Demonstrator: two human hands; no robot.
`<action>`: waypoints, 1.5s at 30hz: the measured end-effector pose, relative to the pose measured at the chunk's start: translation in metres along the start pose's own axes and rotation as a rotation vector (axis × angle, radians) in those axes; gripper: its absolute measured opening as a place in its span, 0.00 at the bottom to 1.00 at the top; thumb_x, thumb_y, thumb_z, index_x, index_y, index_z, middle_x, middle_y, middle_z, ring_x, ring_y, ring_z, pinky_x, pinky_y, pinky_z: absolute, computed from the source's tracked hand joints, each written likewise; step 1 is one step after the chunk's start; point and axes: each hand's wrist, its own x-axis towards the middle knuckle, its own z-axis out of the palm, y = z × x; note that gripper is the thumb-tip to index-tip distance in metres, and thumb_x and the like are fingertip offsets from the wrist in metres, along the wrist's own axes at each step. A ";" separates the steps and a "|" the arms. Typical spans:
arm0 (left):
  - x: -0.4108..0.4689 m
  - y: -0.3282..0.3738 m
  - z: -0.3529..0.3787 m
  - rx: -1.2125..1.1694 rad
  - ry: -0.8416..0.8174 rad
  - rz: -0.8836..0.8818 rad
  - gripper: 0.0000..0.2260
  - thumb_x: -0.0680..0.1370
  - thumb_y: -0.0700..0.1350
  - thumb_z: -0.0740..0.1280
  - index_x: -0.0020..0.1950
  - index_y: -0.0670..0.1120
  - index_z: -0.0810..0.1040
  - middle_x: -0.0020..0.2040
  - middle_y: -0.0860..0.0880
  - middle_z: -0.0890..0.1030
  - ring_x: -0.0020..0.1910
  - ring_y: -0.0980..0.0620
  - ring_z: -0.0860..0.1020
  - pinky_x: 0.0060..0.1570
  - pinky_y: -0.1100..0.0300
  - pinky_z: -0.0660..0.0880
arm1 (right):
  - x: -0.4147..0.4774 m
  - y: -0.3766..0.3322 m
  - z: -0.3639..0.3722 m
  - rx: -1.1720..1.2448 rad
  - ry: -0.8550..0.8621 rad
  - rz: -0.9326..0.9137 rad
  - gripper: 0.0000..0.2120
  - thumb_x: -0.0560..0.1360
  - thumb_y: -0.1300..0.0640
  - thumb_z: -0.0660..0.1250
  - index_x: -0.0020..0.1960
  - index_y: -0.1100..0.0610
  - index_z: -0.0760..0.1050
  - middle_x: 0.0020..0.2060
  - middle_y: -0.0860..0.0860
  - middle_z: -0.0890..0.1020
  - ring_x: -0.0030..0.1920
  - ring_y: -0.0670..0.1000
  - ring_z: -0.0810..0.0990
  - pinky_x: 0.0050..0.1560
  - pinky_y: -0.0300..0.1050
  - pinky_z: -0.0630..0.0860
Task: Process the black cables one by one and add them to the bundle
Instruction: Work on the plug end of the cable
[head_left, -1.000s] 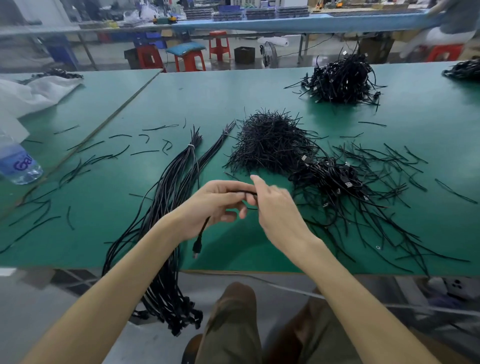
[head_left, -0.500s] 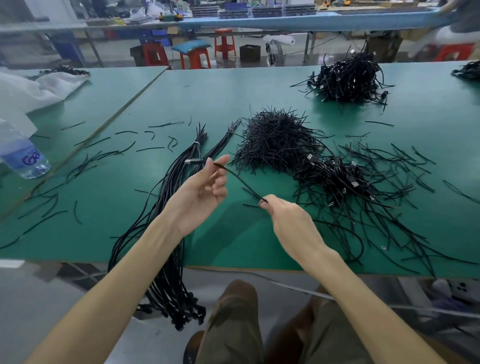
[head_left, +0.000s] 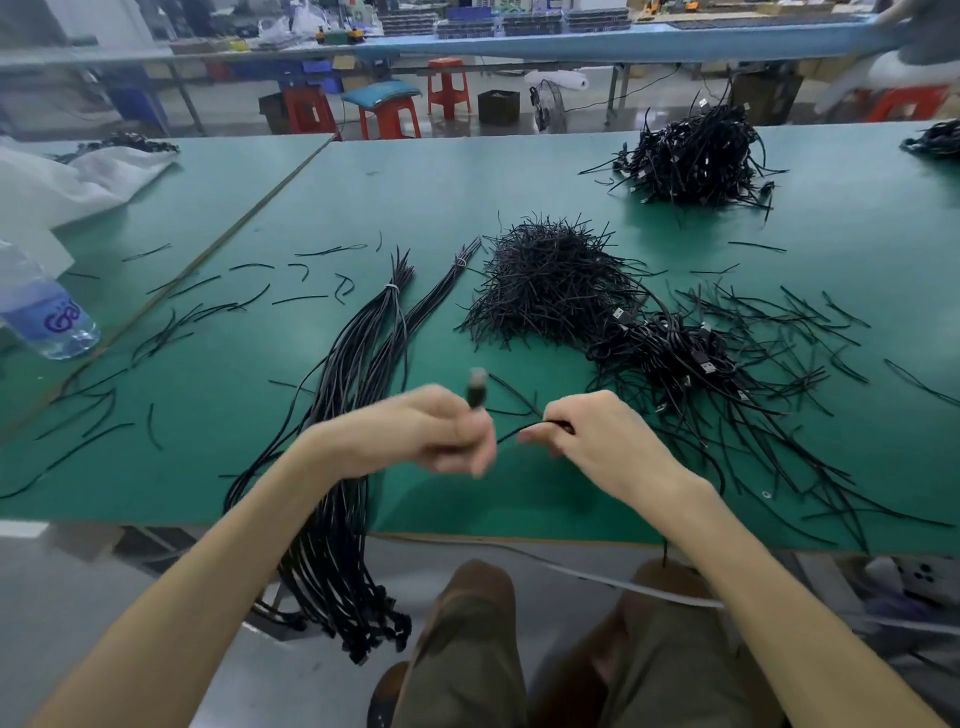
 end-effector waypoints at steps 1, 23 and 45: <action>0.003 0.002 0.007 0.167 -0.064 -0.059 0.18 0.87 0.49 0.59 0.43 0.44 0.81 0.32 0.50 0.76 0.30 0.49 0.69 0.35 0.59 0.66 | 0.001 0.000 -0.002 0.026 0.018 0.006 0.23 0.78 0.42 0.70 0.32 0.55 0.73 0.26 0.44 0.76 0.28 0.45 0.72 0.33 0.45 0.65; 0.019 0.003 0.029 -0.041 -0.057 0.027 0.22 0.89 0.47 0.46 0.76 0.39 0.69 0.72 0.47 0.77 0.69 0.44 0.77 0.74 0.56 0.67 | 0.001 -0.044 -0.003 0.355 0.334 -0.058 0.29 0.83 0.40 0.61 0.27 0.54 0.66 0.21 0.47 0.70 0.24 0.48 0.67 0.29 0.43 0.67; 0.028 0.015 0.034 -0.792 0.475 0.103 0.30 0.83 0.62 0.49 0.69 0.41 0.75 0.62 0.45 0.83 0.59 0.51 0.83 0.34 0.60 0.78 | -0.002 -0.062 0.031 0.751 0.200 -0.032 0.24 0.85 0.47 0.60 0.36 0.62 0.75 0.23 0.48 0.74 0.25 0.44 0.70 0.32 0.37 0.67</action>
